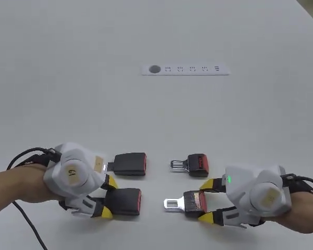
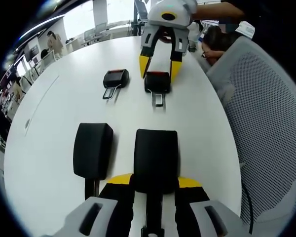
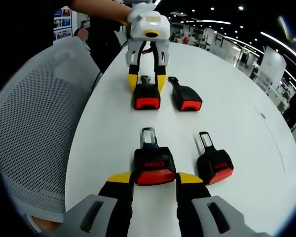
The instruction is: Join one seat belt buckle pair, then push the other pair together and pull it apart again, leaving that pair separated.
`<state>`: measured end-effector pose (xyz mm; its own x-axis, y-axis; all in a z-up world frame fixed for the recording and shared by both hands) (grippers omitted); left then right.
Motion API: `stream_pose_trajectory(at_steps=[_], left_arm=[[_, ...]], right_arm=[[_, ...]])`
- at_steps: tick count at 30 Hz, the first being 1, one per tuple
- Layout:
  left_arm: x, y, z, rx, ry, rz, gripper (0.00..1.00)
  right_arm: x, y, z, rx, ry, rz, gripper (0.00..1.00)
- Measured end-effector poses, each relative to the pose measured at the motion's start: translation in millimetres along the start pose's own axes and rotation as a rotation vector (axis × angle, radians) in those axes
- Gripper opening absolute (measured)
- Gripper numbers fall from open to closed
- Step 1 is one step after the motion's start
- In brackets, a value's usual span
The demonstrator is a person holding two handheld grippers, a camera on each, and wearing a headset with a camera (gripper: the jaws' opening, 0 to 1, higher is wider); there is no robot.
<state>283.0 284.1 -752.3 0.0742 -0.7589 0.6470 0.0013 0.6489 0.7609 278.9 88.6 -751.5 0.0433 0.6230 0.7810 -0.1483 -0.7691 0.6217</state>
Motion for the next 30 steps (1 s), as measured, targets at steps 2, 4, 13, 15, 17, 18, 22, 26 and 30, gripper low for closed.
stream_pose_trajectory(at_steps=[2, 4, 13, 15, 17, 18, 22, 26, 30], left_arm=[[-0.4, 0.0, -0.3, 0.000, 0.000, 0.000, 0.32], [-0.5, -0.1, -0.4, 0.000, 0.002, -0.001, 0.32], [-1.6, -0.2, -1.0, -0.001, 0.008, -0.009, 0.32], [-1.6, -0.2, -0.9, -0.001, 0.009, -0.010, 0.32], [-1.8, -0.3, -1.0, -0.001, 0.011, -0.011, 0.32], [-2.0, -0.3, -1.1, 0.000, 0.012, -0.012, 0.32], [-2.1, 0.0, -1.0, 0.000, 0.013, -0.012, 0.32], [-1.7, 0.4, -0.9, 0.000, 0.017, -0.010, 0.32], [-2.3, 0.2, -1.3, -0.001, 0.017, -0.010, 0.32]], right_arm=[[1.6, -2.6, -1.3, 0.002, 0.000, 0.001, 0.30], [3.1, -4.8, -1.2, 0.003, -0.001, 0.003, 0.30], [13.5, -18.0, -3.7, 0.013, 0.000, 0.015, 0.30], [15.5, -20.8, -3.3, 0.014, -0.005, 0.018, 0.30], [17.8, -22.2, -4.1, 0.014, -0.004, 0.020, 0.30], [19.1, -23.8, -4.1, 0.014, -0.004, 0.021, 0.30], [22.9, -28.2, -3.2, 0.015, -0.008, 0.027, 0.30], [26.6, -32.6, -2.9, 0.017, -0.013, 0.032, 0.30], [30.5, -37.4, -2.0, 0.023, -0.017, 0.033, 0.30]])
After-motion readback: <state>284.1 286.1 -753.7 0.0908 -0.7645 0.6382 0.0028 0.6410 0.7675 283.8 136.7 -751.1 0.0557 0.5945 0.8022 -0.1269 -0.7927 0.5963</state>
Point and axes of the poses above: the centre of the closed fingertips' face, and the gripper's own axes: y roughly backward along the fingers, z roughly to its right, x roughly out of its top, the point moved 3 cm from there along y, roughly backward along the fingers, and after that the axes turned 12 degrees about z, right-handed, at the moved point
